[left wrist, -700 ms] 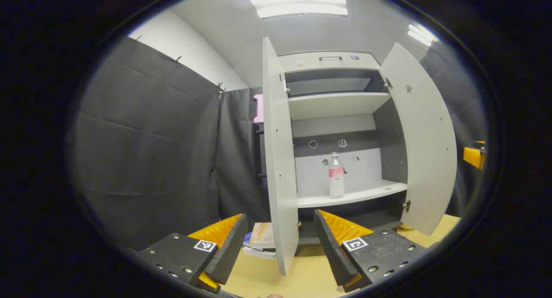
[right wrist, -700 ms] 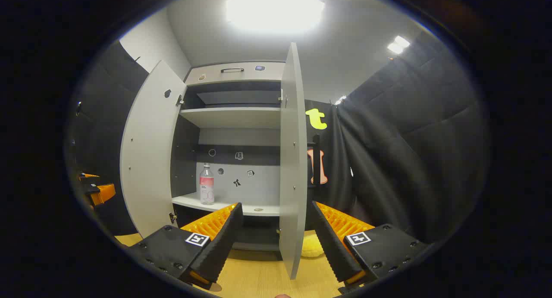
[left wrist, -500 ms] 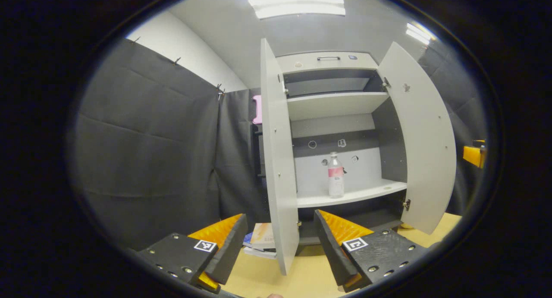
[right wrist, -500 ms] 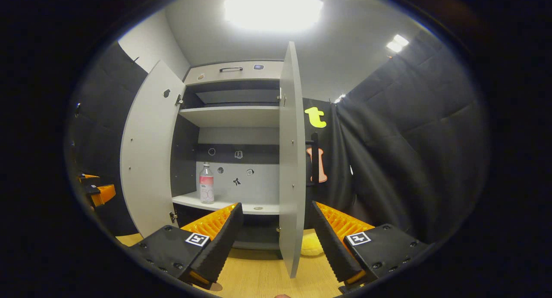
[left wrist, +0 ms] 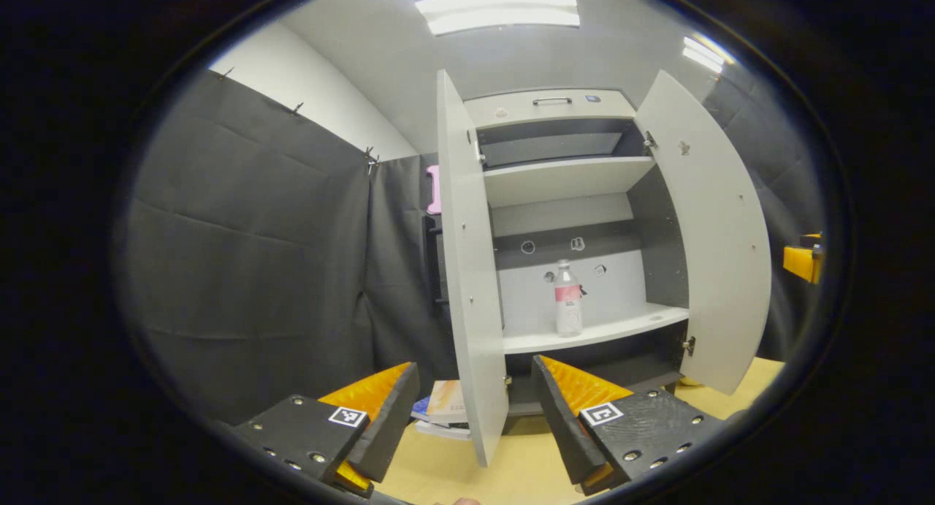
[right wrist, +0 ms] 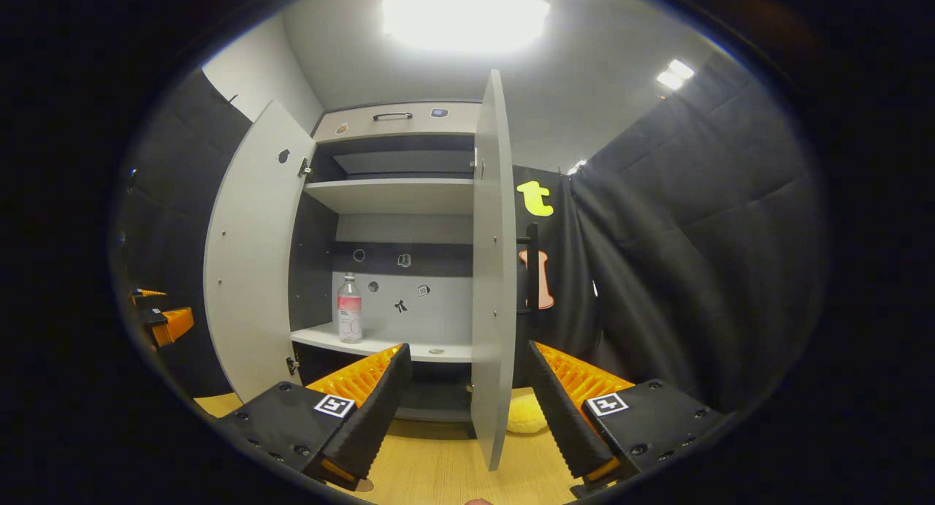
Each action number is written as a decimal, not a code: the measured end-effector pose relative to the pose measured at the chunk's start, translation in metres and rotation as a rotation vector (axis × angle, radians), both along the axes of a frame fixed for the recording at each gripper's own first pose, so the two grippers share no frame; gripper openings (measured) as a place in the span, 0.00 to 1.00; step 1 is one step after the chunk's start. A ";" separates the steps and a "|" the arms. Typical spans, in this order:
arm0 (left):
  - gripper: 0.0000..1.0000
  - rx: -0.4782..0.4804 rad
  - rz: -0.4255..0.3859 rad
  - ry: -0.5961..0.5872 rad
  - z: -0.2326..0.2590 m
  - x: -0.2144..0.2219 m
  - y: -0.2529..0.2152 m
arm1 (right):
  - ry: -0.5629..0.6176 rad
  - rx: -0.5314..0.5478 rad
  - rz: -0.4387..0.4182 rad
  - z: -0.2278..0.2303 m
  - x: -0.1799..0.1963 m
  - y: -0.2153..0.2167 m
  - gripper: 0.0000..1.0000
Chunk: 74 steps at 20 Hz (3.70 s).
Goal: Grasp the bottle in the cabinet with the left hand and place it on the coaster, then close the right door with the right hand and the left door with the left hand.
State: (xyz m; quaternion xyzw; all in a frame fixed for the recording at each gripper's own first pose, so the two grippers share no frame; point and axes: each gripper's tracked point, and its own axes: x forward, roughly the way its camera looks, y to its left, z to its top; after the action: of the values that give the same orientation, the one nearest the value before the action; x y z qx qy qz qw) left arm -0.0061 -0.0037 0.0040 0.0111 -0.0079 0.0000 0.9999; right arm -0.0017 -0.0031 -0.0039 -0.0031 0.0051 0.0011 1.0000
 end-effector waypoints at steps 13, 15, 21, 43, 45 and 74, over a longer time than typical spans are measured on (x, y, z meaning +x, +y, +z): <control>0.90 0.002 -0.042 0.004 0.014 0.016 -0.046 | 0.010 -0.023 0.030 -0.011 0.002 -0.021 1.00; 0.90 0.011 -0.049 0.002 0.018 0.024 -0.061 | 0.024 -0.003 0.055 -0.020 0.000 -0.023 0.99; 0.96 0.038 -0.138 -0.003 0.024 0.065 -0.119 | 0.056 0.000 0.071 -0.034 -0.006 -0.035 1.00; 0.90 -0.065 -0.263 0.005 0.010 0.312 -0.196 | 0.122 -0.013 -0.167 -0.063 0.041 -0.062 1.00; 0.90 -0.078 -0.285 0.033 -0.005 0.330 -0.207 | 0.128 -0.014 -0.185 -0.066 0.041 -0.064 1.00; 0.62 -0.121 -0.243 -0.016 -0.002 0.252 -0.177 | 0.163 -0.009 -0.039 -0.070 0.027 -0.052 0.99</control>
State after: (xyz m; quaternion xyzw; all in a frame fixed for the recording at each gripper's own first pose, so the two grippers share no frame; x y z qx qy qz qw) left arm 0.2455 -0.1812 0.0018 -0.0503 -0.0172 -0.1204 0.9913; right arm 0.0254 -0.0556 -0.0736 -0.0075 0.0864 -0.0181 0.9961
